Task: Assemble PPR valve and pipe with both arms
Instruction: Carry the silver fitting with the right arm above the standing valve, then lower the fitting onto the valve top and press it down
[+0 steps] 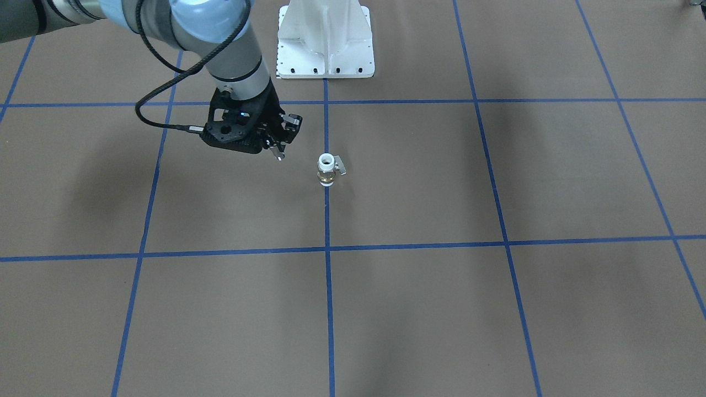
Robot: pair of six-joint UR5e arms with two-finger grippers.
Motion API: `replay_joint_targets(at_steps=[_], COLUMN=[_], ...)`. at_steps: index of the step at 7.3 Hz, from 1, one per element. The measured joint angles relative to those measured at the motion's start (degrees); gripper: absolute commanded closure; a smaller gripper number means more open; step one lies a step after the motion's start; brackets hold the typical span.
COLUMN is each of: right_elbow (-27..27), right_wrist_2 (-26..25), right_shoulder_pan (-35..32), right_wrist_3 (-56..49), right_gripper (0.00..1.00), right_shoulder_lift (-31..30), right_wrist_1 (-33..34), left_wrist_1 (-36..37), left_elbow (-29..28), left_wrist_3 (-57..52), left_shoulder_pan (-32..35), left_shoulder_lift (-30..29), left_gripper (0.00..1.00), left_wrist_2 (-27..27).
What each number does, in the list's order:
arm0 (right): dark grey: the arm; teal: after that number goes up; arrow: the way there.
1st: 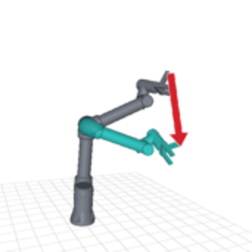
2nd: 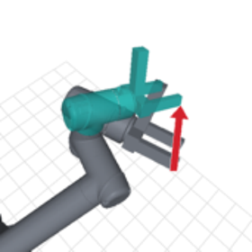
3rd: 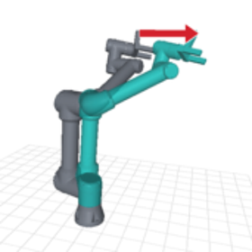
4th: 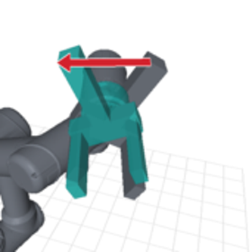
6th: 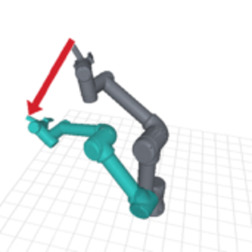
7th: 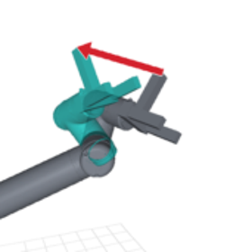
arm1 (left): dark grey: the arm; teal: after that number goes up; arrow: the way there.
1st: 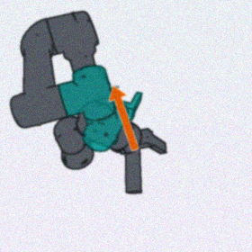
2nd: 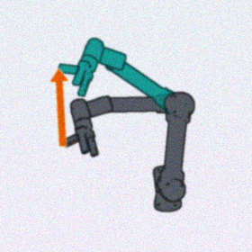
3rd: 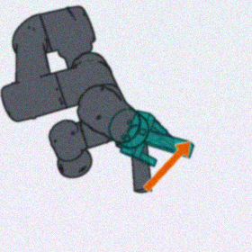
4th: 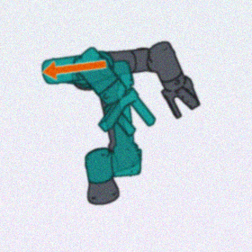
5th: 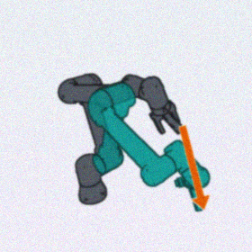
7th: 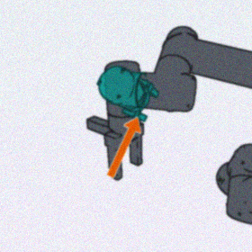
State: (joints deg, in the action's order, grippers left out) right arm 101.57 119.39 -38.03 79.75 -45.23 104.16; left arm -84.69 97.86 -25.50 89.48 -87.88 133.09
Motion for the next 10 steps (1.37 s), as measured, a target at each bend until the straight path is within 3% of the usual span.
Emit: replay_joint_targets(at_steps=[4,10], right_elbow=[-10.7,-12.2], right_wrist_2=[-4.5,-6.6], right_shoulder_pan=[4.5,6.2], right_wrist_3=[7.0,7.4], right_gripper=[1.00,1.00], right_shoulder_lift=[9.7,9.4], right_wrist_1=[-1.6,-0.2], left_wrist_1=[0.0,0.0], left_elbow=[-0.9,-0.9], left_wrist_3=[-0.1,-0.1], left_shoulder_pan=[0.5,0.4], left_shoulder_lift=[0.2,0.2], left_gripper=[0.00,0.00], left_wrist_2=[1.8,1.9])
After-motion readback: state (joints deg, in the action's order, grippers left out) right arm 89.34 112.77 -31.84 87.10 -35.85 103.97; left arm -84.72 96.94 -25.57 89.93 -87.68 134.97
